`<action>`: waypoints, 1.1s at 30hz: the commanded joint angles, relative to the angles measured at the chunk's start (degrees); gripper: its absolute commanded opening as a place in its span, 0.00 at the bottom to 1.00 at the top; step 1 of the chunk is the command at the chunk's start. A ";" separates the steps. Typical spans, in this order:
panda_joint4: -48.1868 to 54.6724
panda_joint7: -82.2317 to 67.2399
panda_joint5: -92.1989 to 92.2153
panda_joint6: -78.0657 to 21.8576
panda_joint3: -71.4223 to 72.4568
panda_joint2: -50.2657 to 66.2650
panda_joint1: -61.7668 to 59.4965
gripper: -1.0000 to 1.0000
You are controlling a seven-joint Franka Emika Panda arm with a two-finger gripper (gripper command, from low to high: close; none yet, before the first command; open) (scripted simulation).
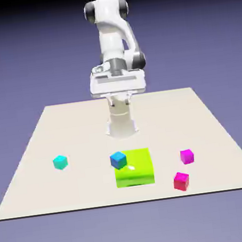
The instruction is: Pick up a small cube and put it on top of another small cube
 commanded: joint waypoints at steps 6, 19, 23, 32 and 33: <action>2.11 -7.24 1.78 -4.57 -6.50 12.46 -9.69 0.50; 6.28 -21.61 5.33 -13.63 -19.39 37.20 -28.94 0.50; 7.95 -26.38 11.69 -7.05 -12.20 45.50 -34.70 0.50; 7.36 -24.69 9.44 -9.39 -14.75 42.55 -32.66 0.00; 6.94 -23.49 7.84 -11.03 -16.55 40.48 -31.21 0.00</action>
